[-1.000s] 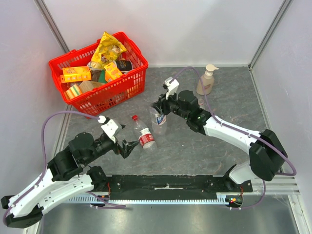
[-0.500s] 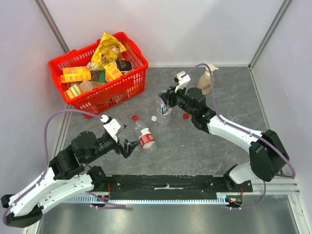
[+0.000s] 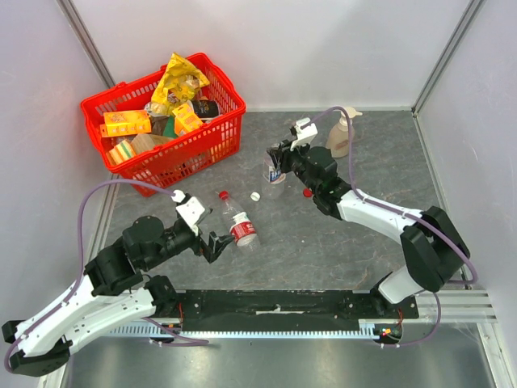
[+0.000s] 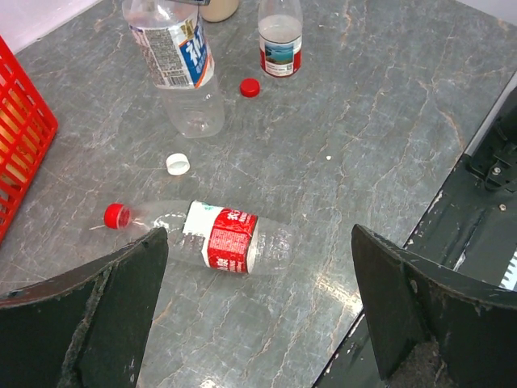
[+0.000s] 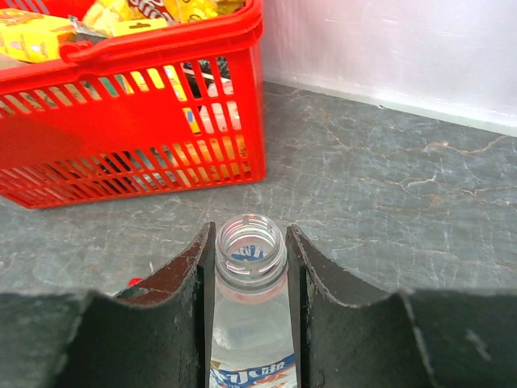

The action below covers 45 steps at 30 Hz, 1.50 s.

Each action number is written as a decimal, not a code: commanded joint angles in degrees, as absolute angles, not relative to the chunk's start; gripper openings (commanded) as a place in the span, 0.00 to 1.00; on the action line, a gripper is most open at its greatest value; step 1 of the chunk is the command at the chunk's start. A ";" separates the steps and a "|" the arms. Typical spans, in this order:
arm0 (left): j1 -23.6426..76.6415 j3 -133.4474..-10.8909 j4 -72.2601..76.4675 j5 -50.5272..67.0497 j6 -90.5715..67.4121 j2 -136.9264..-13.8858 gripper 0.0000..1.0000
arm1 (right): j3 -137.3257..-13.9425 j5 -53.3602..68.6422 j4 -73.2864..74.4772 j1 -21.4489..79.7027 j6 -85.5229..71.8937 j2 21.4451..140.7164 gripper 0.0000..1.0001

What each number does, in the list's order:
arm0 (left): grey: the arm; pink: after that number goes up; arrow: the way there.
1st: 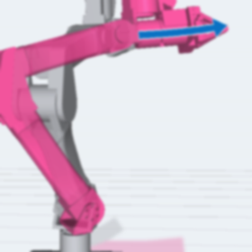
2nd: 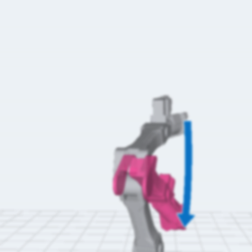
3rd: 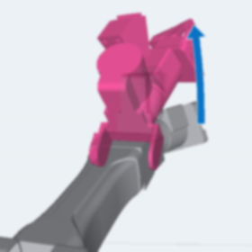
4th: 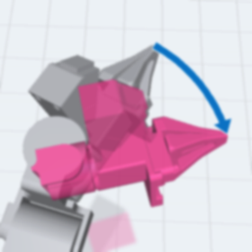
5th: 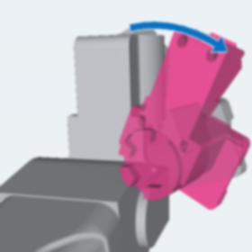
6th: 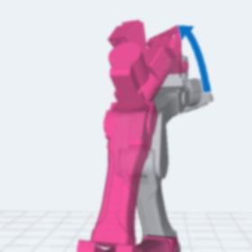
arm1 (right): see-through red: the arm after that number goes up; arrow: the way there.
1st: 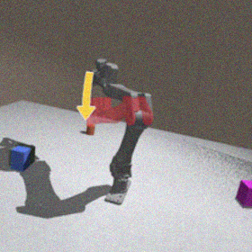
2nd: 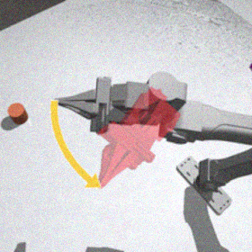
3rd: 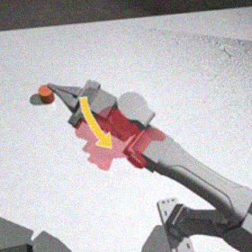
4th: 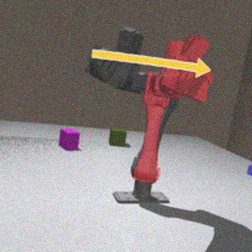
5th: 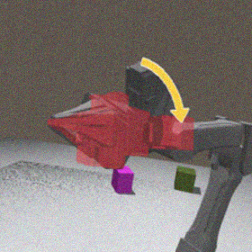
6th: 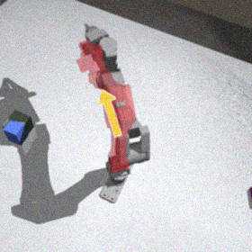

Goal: Unscrew the bottle caps

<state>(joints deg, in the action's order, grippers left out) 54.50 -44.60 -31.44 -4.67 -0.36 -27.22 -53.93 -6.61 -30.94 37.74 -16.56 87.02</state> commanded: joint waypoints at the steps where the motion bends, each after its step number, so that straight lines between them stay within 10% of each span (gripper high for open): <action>1: 54.67 -44.21 -30.76 -3.34 -0.35 -26.98 1.00 | -53.35 -9.49 -37.08 37.62 -14.15 89.20 0.00; 12: 54.67 -44.03 -30.76 -2.28 -0.44 -27.51 1.00 | -48.52 -13.45 -42.63 37.71 -14.24 91.23 0.02; 36: 54.67 -44.56 -30.85 -4.65 -2.02 -28.39 1.00 | -44.30 -9.94 -42.37 38.76 -13.36 84.64 0.80; 45: 54.67 -45.88 -30.50 -8.08 -6.23 -33.39 1.00 | -49.74 -4.48 -34.46 38.76 -15.99 79.64 0.92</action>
